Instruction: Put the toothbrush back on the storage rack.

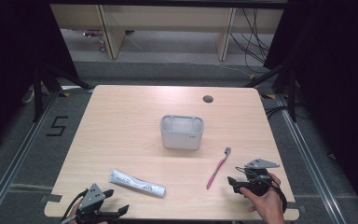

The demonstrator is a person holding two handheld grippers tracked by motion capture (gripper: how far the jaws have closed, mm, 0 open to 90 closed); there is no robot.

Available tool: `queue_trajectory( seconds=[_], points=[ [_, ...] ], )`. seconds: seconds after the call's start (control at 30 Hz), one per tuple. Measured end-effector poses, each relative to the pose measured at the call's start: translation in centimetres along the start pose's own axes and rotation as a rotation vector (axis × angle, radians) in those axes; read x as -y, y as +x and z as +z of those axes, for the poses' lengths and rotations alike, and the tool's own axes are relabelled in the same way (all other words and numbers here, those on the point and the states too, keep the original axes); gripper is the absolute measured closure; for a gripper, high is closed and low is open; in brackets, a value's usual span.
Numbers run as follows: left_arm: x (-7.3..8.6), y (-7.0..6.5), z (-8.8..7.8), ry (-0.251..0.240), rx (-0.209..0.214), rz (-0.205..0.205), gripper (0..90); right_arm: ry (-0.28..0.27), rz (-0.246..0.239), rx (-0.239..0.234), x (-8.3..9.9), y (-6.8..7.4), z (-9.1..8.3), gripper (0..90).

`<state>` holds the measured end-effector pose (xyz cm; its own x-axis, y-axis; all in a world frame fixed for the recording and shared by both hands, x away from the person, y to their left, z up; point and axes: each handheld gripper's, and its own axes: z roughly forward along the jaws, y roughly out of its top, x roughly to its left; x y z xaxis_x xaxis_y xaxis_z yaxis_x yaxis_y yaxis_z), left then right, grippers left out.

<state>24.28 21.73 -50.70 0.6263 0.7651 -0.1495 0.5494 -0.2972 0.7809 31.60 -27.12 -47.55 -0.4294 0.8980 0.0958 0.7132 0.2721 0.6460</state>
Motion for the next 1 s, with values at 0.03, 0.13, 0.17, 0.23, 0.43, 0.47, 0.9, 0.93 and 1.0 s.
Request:
queue_trajectory(
  seconds=[0.03, 0.13, 0.17, 0.23, 0.43, 0.47, 0.9, 0.93, 1.0],
  points=[
    [0.0, 0.0, 0.1, -0.014, 0.005, -0.003, 19.0, -0.006, -0.050, 0.008, -0.2, -0.3, 0.1, 24.9],
    [0.0, 0.0, 0.1, -0.016, 0.007, -0.005, 19.0, 0.012, -0.038, -0.021, -0.7, -0.1, 0.3, 25.3],
    [0.0, 0.1, 0.0, -0.009, 0.006, -0.001, 19.0, 0.017, -0.036, -0.005, -1.1, 0.0, 0.5, 25.3],
    [0.0, 0.1, 0.0, -0.012, 0.007, -0.007, 19.0, 0.030, -0.029, -0.010, -1.5, 0.2, 0.8, 25.3],
    [-0.1, 0.0, -0.1, -0.015, 0.003, -0.014, 19.0, 0.052, -0.062, -0.009, -2.6, 0.5, 1.8, 26.1],
    [-0.1, 0.0, -0.1, -0.015, 0.003, -0.014, 19.0, 0.052, -0.062, -0.009, -2.6, 0.5, 1.8, 26.1],
    [-0.1, 0.1, -0.1, -0.016, 0.011, -0.002, 19.0, 0.106, -0.061, 0.000, -4.4, 1.2, 3.8, 27.3],
    [-0.1, 0.1, -0.1, -0.016, 0.011, -0.001, 19.0, 0.118, -0.045, 0.012, -4.5, 1.3, 3.8, 27.1],
    [-0.1, 0.2, -0.1, -0.003, 0.011, 0.015, 19.0, 0.126, -0.023, 0.001, -4.7, 1.5, 4.0, 26.8]
  ],
)
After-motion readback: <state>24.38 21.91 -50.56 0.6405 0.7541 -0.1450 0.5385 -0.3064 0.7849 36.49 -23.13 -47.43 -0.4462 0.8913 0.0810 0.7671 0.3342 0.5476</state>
